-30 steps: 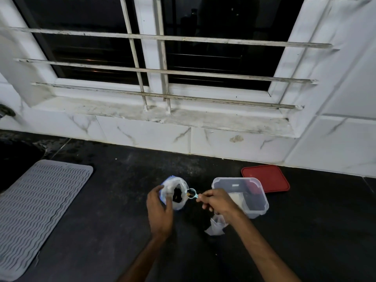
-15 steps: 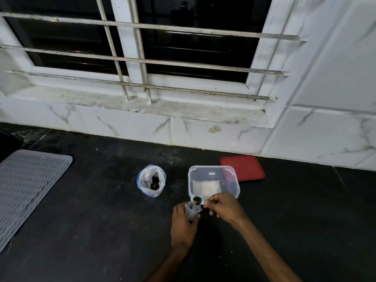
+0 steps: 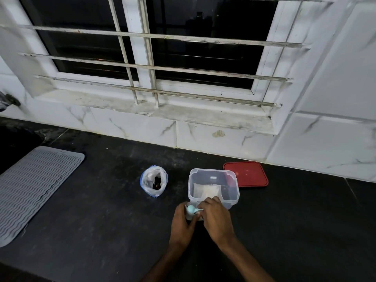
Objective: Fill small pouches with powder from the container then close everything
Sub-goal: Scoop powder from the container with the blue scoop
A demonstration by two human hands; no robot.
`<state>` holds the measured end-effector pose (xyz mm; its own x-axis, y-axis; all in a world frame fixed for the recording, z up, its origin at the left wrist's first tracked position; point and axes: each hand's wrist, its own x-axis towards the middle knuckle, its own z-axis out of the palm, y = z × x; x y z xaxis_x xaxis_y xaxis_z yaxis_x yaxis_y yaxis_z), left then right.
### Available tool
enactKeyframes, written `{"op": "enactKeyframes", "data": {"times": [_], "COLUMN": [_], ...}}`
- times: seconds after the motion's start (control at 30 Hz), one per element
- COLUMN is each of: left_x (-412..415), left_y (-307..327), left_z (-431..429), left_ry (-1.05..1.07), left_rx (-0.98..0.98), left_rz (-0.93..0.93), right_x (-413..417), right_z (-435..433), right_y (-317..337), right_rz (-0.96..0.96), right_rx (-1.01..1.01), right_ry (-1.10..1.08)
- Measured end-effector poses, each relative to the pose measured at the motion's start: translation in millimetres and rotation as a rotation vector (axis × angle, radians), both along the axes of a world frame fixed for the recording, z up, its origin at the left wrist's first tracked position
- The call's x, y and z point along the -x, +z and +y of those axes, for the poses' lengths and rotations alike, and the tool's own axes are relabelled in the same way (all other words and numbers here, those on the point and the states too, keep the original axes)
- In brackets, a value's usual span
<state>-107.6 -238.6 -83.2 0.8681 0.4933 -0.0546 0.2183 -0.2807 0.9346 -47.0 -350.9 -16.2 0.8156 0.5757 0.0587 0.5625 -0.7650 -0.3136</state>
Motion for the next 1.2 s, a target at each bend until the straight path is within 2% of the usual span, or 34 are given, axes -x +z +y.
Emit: {"op": "enactKeyframes", "data": {"times": [0.1, 0.23, 0.4, 0.6, 0.73, 0.83, 1.03, 1.13, 1.2], "left_x": [-1, -1, 0, 0, 3, 5, -4, -10, -15], "left_y": [-2, -1, 4, 5, 9, 13, 22, 17, 2], "left_z": [-2, -3, 0, 4, 12, 31, 96, 130, 146], "left_ry": [0.003, 0.0, -0.037, -0.104, -0.126, -0.037, 0.361, 0.528, 0.562], "left_rx": [-0.013, 0.007, -0.016, 0.024, 0.015, -0.033, -0.103, -0.045, 0.103], "left_rz": [0.006, 0.033, 0.076, 0.116, 0.087, 0.045, -0.003, 0.13, 0.283], "right_x": [0, -3, -8, -18, -23, -25, -25, -28, -31], "right_z": [-2, -7, -13, -19, -15, 2, 67, 108, 133], "right_y": [-2, -1, 2, -3, 1, 11, 27, 21, 18], "right_rz": [-0.012, 0.024, 0.215, 0.476, 0.543, 0.559, 0.435, 0.318, 0.233], "right_rx": [0.01, -0.152, -0.323, -0.515, -0.655, -0.74, -0.617, -0.46, -0.341], "right_ry": [0.009, -0.057, -0.244, -0.358, -0.417, -0.398, -0.214, -0.164, -0.151]}}
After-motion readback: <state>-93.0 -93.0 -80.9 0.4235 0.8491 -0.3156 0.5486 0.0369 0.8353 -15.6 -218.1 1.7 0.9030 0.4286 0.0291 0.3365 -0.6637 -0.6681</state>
